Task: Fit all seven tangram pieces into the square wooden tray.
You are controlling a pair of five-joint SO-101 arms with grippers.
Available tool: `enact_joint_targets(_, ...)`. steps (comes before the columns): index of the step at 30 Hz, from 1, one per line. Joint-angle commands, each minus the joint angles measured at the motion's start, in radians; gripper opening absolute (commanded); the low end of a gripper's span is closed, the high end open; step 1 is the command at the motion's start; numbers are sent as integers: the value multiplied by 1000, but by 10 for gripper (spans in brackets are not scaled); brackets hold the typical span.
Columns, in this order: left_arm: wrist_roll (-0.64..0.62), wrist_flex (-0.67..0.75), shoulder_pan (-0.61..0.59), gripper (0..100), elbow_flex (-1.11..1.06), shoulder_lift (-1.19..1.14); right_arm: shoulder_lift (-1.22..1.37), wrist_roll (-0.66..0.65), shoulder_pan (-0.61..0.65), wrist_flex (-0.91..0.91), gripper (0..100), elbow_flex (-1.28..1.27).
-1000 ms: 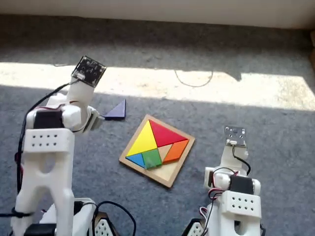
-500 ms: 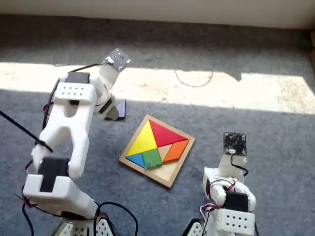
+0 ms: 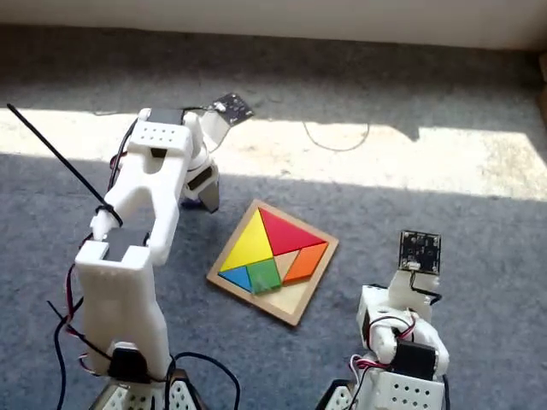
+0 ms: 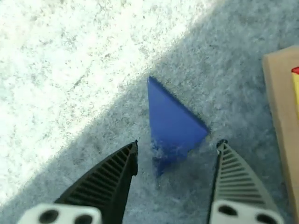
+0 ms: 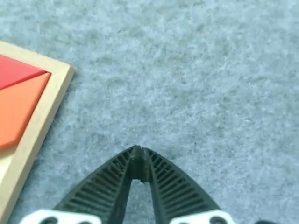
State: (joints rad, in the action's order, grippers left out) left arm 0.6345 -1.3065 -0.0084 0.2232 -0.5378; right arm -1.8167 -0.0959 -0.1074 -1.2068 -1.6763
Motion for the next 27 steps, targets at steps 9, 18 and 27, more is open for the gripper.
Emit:
enact_joint_targets(9, 6, -12, 18, 261, 225, -205, -15, -11, -10, -7, 5, -71)
enact_joint_targets(18, 9, -68, 21, 123, 232, -222, -15, -11, -10, -7, 5, -71)
enact_joint_targets(27, 9, -215, 38, 122, 232, -99, -15, -11, -10, -7, 5, -71)
